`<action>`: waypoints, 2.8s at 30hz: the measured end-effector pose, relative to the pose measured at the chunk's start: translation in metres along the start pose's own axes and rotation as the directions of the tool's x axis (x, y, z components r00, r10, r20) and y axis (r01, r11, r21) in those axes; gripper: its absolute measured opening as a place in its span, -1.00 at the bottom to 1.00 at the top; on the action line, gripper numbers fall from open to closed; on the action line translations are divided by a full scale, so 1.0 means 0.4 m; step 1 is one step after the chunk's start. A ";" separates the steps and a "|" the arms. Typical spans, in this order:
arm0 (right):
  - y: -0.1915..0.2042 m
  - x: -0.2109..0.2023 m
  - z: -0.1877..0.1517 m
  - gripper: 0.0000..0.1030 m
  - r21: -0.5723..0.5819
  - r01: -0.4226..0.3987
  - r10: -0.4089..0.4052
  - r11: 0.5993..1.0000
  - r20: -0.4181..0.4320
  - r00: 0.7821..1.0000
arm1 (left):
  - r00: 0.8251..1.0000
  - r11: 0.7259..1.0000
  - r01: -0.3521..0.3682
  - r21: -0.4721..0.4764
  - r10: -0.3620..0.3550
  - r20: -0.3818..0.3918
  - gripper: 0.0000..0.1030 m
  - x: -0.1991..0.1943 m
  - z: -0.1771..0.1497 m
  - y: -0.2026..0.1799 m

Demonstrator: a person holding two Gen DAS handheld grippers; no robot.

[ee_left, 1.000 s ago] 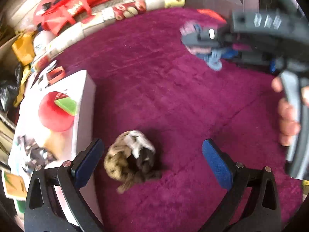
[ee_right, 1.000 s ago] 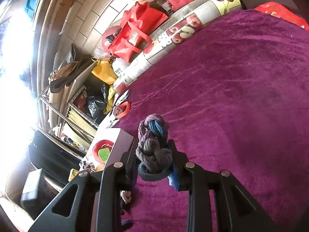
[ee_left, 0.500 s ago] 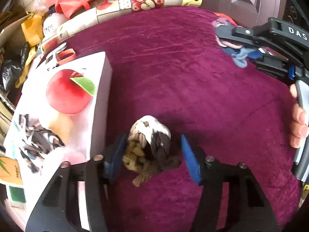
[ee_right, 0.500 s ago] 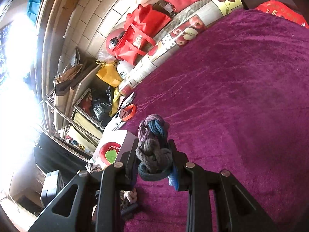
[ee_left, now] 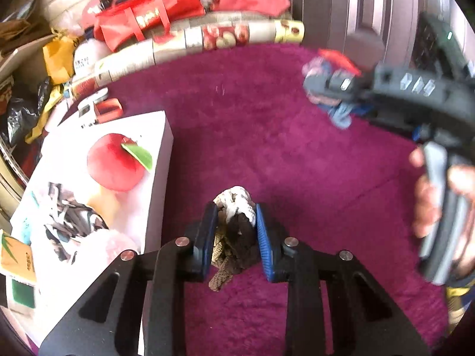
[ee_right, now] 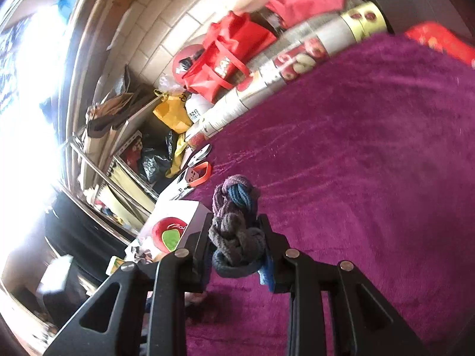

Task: Organize soft objects
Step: 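Grasp the beige rope ball with left tool, then carry rope ball and knotted rope into the white box and open both tools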

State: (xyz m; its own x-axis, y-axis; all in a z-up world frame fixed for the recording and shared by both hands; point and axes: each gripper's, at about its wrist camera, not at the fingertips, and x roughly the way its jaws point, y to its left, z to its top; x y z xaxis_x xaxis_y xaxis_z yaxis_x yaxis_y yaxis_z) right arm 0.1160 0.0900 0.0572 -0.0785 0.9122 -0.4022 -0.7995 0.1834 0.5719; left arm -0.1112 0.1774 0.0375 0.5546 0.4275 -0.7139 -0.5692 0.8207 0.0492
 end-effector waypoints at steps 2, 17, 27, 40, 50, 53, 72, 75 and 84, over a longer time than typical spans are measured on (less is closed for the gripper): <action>0.012 -0.001 -0.001 -0.46 -0.033 0.014 -0.013 0.999 0.020 1.000 | 0.999 1.000 0.020 -0.013 -0.020 0.050 -0.52 -0.035 0.009 -0.002; 0.036 -0.001 -0.007 -0.49 -0.067 -0.018 0.021 0.998 0.038 0.999 | 0.986 0.998 -0.020 -0.054 0.029 0.163 -0.52 -0.144 0.027 0.015; 0.121 -0.039 0.000 -0.49 -0.124 0.013 -0.003 0.992 0.082 0.997 | 0.974 0.993 -0.033 -0.111 0.057 0.218 -0.52 -0.211 0.000 0.065; 0.293 -0.100 -0.029 -0.49 -0.230 0.004 0.017 0.973 0.088 0.996 | 0.948 0.985 -0.026 -0.171 0.079 0.307 -0.52 -0.321 -0.036 0.122; 0.424 -0.126 -0.068 -0.49 -0.318 -0.042 0.070 0.947 0.077 0.995 | 0.923 0.972 -0.036 -0.231 0.121 0.364 -0.52 -0.409 -0.082 0.178; 0.459 -0.123 -0.079 -0.49 -0.347 -0.047 0.075 0.937 0.069 0.995 | 0.918 0.969 -0.036 -0.243 0.129 0.375 -0.52 -0.428 -0.093 0.194; 0.574 0.031 -0.105 -0.47 -0.454 -0.067 0.057 0.889 -0.037 0.998 | 0.901 0.922 -0.095 -0.375 0.240 0.362 -0.52 -0.431 -0.095 0.389; 0.561 0.100 -0.096 -0.46 -0.407 -0.079 0.046 0.910 -0.090 0.995 | 0.916 0.902 -0.073 -0.426 0.229 0.328 -0.52 -0.388 -0.075 0.458; 0.517 0.280 -0.123 -0.08 -0.345 -0.058 -0.001 0.937 -0.168 0.986 | 0.944 0.851 -0.080 -0.519 0.232 0.236 0.20 -0.252 -0.077 0.545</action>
State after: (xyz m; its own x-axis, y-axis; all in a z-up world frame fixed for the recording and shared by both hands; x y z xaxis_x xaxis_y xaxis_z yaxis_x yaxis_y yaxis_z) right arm -0.0874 0.2121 0.0950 -0.1767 0.8375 -0.5170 -0.9499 -0.0075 0.3125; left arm -0.3098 0.3014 0.0986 0.5341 0.6835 -0.4976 -0.8438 0.4674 -0.2638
